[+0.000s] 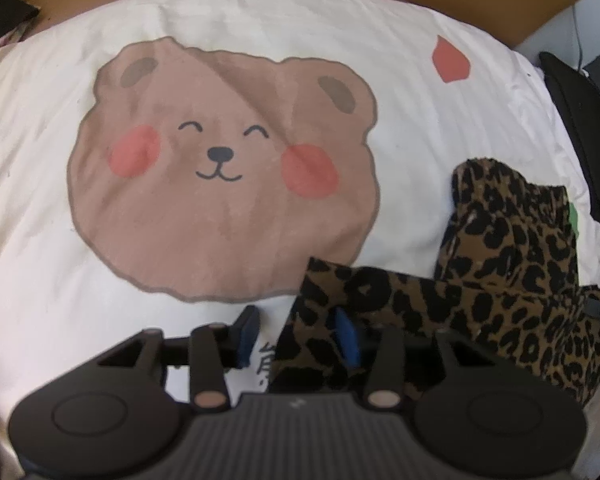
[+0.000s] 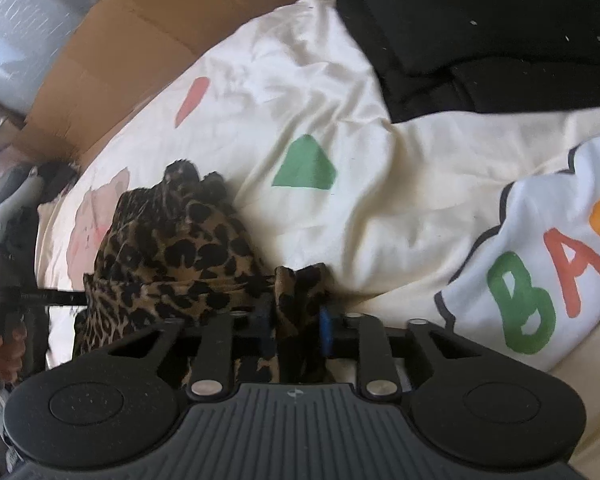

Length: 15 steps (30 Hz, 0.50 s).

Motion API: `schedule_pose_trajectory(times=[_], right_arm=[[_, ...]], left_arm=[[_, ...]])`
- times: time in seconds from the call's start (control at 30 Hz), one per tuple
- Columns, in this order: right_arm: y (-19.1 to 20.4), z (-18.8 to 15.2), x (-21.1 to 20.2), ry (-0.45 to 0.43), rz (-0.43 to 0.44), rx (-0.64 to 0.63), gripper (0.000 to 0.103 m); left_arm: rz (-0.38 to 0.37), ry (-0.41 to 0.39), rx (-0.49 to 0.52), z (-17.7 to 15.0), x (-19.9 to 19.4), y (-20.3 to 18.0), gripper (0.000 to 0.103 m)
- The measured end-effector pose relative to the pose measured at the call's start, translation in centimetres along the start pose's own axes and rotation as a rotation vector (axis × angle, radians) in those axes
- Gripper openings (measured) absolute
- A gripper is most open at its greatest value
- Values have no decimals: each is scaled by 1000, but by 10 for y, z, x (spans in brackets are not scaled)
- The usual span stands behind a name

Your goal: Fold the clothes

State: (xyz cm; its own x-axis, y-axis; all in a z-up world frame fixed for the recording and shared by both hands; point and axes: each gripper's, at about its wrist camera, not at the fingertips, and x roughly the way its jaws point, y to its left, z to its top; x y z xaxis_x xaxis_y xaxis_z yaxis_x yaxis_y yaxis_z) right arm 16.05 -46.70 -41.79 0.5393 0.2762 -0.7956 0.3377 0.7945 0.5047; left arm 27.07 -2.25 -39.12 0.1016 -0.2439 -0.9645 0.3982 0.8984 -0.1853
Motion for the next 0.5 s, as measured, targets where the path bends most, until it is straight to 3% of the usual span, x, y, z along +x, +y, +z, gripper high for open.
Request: schedule_pose_trajectory(times=[0.07,0.5], right_arm=[[1,0,-2,-4,-2,3,9],[0,-4,-4,-7,-12,6,9]], left_arm=[[-20,-2,30,-2,1,-5,49],[-4,-28,80,13,11,-21,55]])
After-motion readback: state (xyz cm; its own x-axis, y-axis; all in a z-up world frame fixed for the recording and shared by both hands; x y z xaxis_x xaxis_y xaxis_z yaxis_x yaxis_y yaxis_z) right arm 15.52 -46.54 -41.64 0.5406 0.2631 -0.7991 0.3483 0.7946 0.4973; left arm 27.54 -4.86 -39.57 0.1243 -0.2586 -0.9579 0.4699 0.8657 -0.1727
